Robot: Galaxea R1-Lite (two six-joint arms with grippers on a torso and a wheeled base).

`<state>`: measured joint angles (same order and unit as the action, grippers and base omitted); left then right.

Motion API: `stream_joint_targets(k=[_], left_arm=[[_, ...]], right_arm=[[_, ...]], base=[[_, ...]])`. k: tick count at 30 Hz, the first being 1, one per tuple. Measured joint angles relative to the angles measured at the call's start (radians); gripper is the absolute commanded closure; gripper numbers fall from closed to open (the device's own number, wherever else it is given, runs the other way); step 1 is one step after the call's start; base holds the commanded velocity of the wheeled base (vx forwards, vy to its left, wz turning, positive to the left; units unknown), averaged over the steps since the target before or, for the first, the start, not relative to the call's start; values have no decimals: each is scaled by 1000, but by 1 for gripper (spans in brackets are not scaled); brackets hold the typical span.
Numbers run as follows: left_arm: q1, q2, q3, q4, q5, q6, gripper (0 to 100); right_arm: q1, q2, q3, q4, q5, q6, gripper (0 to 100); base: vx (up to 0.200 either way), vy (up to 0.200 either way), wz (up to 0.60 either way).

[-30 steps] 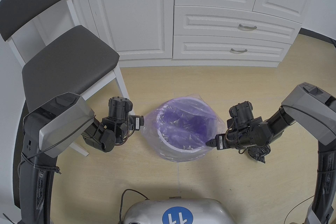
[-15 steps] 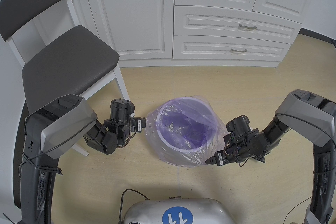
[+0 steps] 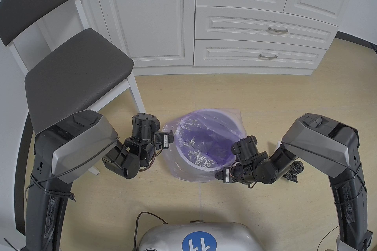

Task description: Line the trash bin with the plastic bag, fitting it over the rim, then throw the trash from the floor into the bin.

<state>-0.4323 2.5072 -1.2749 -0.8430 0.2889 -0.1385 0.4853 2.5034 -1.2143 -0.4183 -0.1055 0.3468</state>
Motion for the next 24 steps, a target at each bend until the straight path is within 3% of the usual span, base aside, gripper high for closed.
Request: stream_joint_targets(k=[8,24], left_arm=[[-45,-3,-4,-14,5,-59,0],[-119,13,-68,31,26,-97,0]], right_arm=[[49,27,1,-99,-24,46,0],[75,42,19,-105,-23,44,0]], base=[[0,0,0],[0,0,0]])
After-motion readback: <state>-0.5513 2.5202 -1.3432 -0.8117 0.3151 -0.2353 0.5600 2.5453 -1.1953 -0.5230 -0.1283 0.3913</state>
